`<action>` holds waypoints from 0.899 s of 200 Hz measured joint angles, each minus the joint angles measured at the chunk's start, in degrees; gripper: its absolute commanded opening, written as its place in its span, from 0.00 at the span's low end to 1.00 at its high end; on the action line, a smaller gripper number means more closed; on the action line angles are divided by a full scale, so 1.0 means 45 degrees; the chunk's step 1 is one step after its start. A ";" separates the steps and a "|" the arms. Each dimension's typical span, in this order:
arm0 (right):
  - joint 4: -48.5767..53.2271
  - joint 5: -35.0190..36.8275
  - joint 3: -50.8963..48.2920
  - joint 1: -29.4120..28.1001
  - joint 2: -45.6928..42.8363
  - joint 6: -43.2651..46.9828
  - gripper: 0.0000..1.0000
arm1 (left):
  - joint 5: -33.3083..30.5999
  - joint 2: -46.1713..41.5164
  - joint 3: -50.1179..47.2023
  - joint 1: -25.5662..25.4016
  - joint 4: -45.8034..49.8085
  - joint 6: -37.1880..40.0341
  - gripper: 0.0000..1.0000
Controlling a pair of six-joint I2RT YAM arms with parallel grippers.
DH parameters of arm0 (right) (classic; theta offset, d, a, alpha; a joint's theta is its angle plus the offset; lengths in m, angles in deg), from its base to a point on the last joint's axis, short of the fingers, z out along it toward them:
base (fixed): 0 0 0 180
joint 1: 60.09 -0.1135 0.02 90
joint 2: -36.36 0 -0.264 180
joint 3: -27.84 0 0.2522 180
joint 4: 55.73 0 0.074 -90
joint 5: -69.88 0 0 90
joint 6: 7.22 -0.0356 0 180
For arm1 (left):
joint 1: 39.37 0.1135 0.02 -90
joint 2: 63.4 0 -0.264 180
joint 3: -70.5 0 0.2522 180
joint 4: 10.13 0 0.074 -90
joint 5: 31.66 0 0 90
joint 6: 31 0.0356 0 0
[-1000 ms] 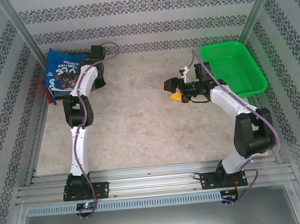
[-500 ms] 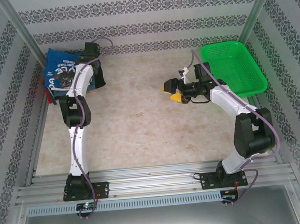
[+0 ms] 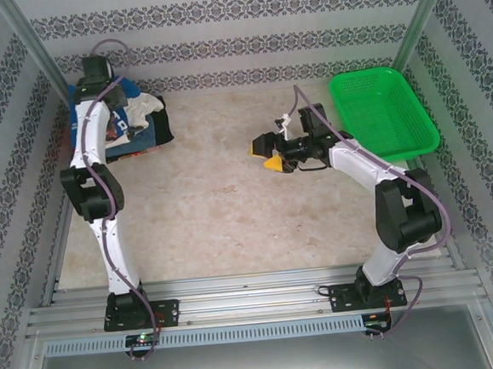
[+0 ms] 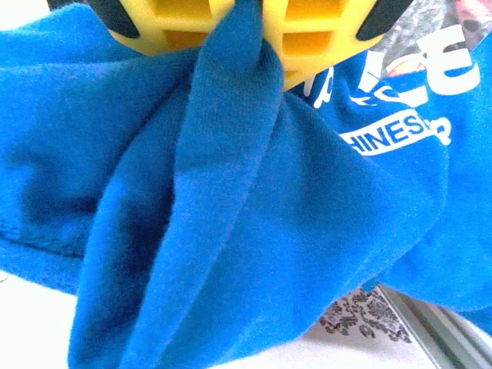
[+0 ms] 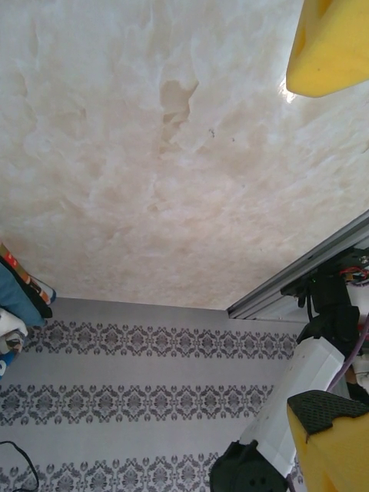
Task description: Fold and stack the t-shirts
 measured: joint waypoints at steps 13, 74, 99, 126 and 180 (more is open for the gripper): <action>-0.0078 0.0000 0.0078 -0.0107 0.0092 -0.0097 0.98 | 0.0568 -0.0457 -0.0748 0.0277 -0.0408 -0.0389 0.00; -0.0500 0.0117 0.0121 -0.0214 0.0214 -0.0427 0.98 | 0.2229 -0.0971 -0.3167 0.0199 -0.2132 -0.1180 0.00; -0.0437 0.0146 0.0194 -0.0214 0.0311 -0.0461 0.98 | 0.2254 -0.0952 -0.4075 -0.0418 -0.2992 -0.1389 0.01; -0.0253 0.0146 0.0253 -0.0214 0.0316 -0.0403 0.98 | 0.1972 -0.0597 -0.4736 -0.0952 -0.3706 -0.1491 0.15; 0.0185 0.0146 0.0267 -0.0209 0.0306 -0.0117 0.98 | 0.2278 -0.0005 -0.5503 -0.1588 -0.4809 -0.1379 0.99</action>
